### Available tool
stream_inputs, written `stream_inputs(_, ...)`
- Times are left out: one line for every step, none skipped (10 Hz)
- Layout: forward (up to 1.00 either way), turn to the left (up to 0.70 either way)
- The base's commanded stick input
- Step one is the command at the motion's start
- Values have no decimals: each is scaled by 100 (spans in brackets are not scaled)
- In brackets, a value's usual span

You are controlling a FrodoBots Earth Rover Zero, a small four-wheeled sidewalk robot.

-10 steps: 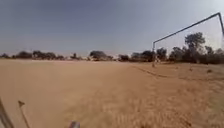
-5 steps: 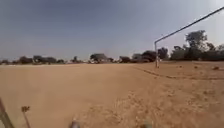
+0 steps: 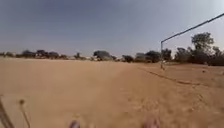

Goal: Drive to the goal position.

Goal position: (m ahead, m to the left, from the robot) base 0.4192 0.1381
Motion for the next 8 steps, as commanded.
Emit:
stream_inputs(100, -27)
stream_inputs(100, -27)
stream_inputs(100, -27)
stream_inputs(100, -27)
stream_inputs(100, -27)
stream_inputs(100, -27)
stream_inputs(100, -25)
stream_inputs(100, -10)
